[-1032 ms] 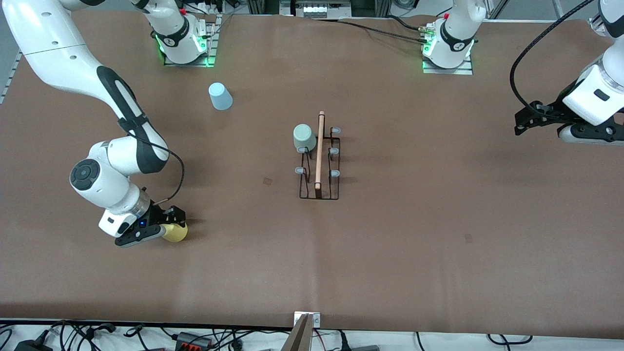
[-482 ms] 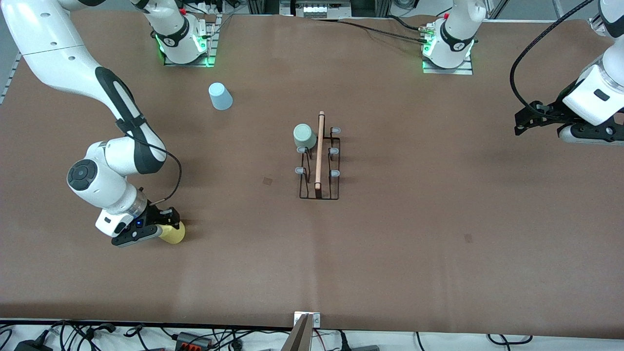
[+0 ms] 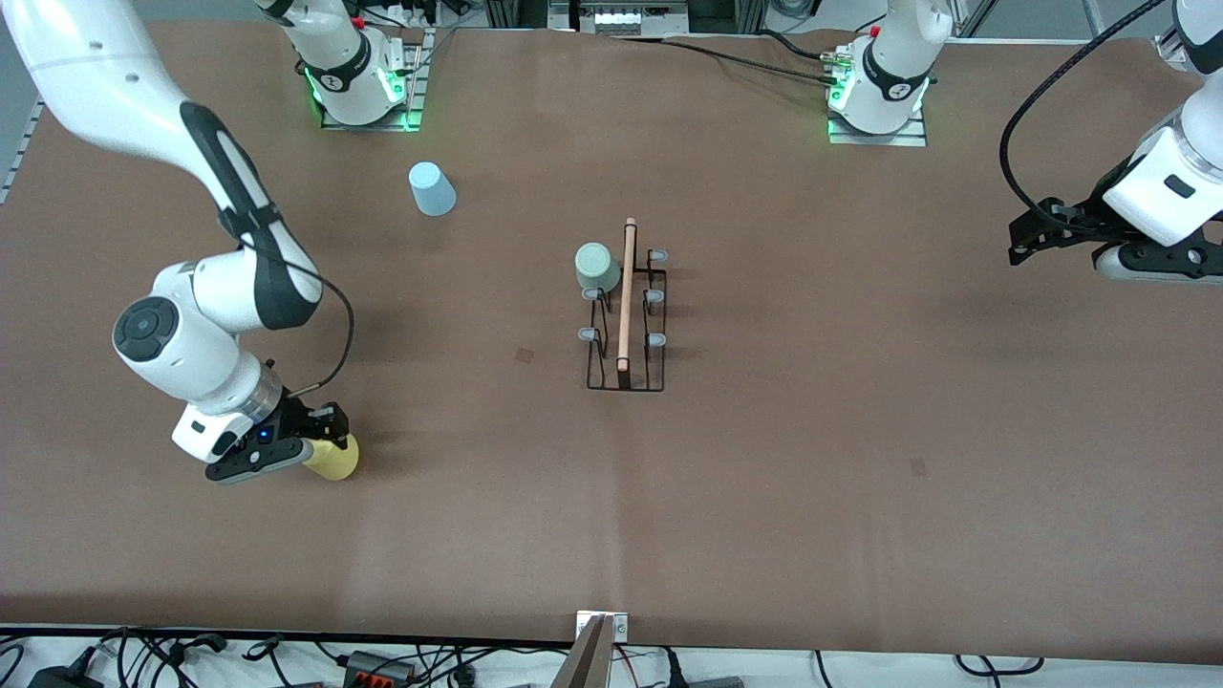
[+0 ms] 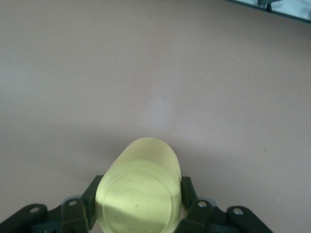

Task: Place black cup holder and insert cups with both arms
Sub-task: 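Carry the yellow cup to the rack with the right gripper, then lower the yellow cup onto a rack peg and open the right gripper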

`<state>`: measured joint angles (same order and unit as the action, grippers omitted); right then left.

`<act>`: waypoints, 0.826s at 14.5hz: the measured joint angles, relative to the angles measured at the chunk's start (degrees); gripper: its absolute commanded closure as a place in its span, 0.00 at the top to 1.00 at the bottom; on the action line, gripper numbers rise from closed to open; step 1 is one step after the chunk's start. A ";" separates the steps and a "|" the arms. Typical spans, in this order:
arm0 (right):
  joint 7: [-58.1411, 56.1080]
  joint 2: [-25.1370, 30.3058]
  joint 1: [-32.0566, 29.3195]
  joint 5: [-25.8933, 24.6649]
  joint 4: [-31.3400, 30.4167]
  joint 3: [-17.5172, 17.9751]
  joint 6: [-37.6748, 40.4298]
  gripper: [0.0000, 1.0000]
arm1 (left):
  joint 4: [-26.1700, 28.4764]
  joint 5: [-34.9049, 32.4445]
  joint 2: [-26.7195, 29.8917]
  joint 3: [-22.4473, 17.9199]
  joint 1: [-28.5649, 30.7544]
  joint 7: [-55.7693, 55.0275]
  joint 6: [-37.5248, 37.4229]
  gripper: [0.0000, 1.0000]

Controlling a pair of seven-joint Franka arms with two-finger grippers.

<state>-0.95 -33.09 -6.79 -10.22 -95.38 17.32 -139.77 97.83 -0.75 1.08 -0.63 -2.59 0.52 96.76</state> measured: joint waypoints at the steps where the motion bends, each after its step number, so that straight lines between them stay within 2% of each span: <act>1: 4.97 2.72 2.04 0.13 0.06 0.08 3.04 0.15 | 0.00 0.00 0.00 -0.02 0.01 0.00 0.00 1.00; 4: 18.10 9.61 9.17 5.88 -0.09 0.29 9.43 0.15 | 0.01 0.00 0.00 -0.07 0.12 0.00 -0.02 1.00; 6: 27.16 11.55 14.45 7.36 -0.28 0.38 10.89 0.15 | 0.01 0.00 0.00 -0.09 0.22 0.00 -0.02 1.00; 9: 40.52 11.71 22.00 6.89 -0.52 0.38 10.89 0.15 | 0.01 0.00 0.00 -0.10 0.30 0.00 -0.02 1.00; 12: 52.35 10.93 28.04 2.71 -0.66 0.34 10.70 0.15 | 0.01 0.00 0.00 -0.10 0.32 0.00 -0.02 1.00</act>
<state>51.40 -22.15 21.25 -7.50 -96.05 17.66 -129.07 97.85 -0.75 1.08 -0.73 -2.27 0.52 96.73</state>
